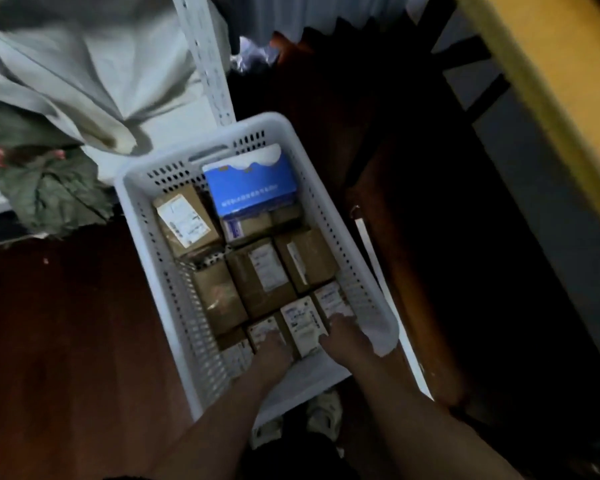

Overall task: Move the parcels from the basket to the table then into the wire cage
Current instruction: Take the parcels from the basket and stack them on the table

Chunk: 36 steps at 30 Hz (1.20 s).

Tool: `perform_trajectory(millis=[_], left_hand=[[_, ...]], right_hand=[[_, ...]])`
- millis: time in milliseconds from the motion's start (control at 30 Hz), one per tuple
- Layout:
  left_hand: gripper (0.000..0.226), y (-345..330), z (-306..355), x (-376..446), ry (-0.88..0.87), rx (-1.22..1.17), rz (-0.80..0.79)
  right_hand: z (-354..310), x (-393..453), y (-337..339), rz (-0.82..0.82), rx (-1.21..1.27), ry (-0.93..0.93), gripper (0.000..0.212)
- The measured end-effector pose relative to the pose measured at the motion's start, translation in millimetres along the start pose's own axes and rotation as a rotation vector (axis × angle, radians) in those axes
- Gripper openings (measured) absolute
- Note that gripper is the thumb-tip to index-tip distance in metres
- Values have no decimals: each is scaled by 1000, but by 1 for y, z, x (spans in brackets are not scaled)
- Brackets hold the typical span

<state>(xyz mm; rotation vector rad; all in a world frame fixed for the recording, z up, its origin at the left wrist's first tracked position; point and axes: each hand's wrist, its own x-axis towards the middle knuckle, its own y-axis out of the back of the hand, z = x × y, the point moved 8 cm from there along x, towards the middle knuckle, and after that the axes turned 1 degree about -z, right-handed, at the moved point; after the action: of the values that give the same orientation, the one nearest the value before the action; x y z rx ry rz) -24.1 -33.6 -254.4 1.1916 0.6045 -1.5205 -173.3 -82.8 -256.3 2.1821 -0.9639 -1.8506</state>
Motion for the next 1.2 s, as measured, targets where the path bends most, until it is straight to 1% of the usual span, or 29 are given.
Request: perform_trajectory(millis=[67, 100, 200, 300, 333, 400, 500, 567, 667, 733, 800, 867, 900, 933, 967, 1000, 1033, 1100, 1167, 1200], left_hand=[[46, -19, -19, 47, 7, -34, 10], [42, -26, -26, 65, 24, -53, 9], [17, -50, -51, 131, 103, -99, -10], [42, -65, -70, 180, 150, -251, -1], [43, -68, -74, 190, 171, -290, 17], [30, -78, -86, 206, 238, -382, 4], [33, -98, -95, 219, 326, -599, -16], [33, -107, -92, 221, 355, -765, -63], [45, -107, -81, 205, 370, -920, -91], [47, -95, -75, 184, 397, -944, -33], [47, -81, -64, 160, 369, -921, 19], [42, -70, -53, 130, 345, -904, 53], [34, -65, -49, 118, 328, -901, 62], [25, -59, -45, 104, 319, -915, 74], [23, -53, -44, 90, 306, -888, 100], [23, -48, -39, 79, 261, -859, 113], [29, -40, -34, 65, 209, -825, 136], [36, -20, -13, 26, 111, -787, 201], [38, 6, 20, -21, -58, -689, 275], [40, 18, 39, -47, -156, -617, 286]], right_hand=[[10, 42, -20, -26, -21, 2, 50], [14, 59, -29, -52, -33, -8, 54], [30, 115, -56, -103, -21, -60, 61], [44, 157, -73, -103, 4, -141, 68], [48, 167, -80, -118, 12, -171, 71], [53, 181, -94, -170, 40, -226, 76], [57, 191, -102, -162, 103, -281, 75], [57, 193, -104, -165, 117, -312, 71], [53, 184, -101, -197, 144, -333, 71], [49, 176, -94, -171, 183, -323, 72], [42, 163, -83, -118, 244, -311, 72], [31, 145, -75, -80, 375, -275, 65], [24, 134, -71, -54, 437, -247, 59], [17, 120, -63, -21, 468, -216, 53], [11, 105, -55, 16, 472, -188, 48], [5, 91, -46, 56, 467, -165, 44], [-1, 73, -37, 86, 467, -158, 42], [-15, 34, -22, 97, 520, -149, 44], [-31, -6, -9, 116, 590, -104, 45], [-40, -29, 2, 144, 612, -72, 45]])
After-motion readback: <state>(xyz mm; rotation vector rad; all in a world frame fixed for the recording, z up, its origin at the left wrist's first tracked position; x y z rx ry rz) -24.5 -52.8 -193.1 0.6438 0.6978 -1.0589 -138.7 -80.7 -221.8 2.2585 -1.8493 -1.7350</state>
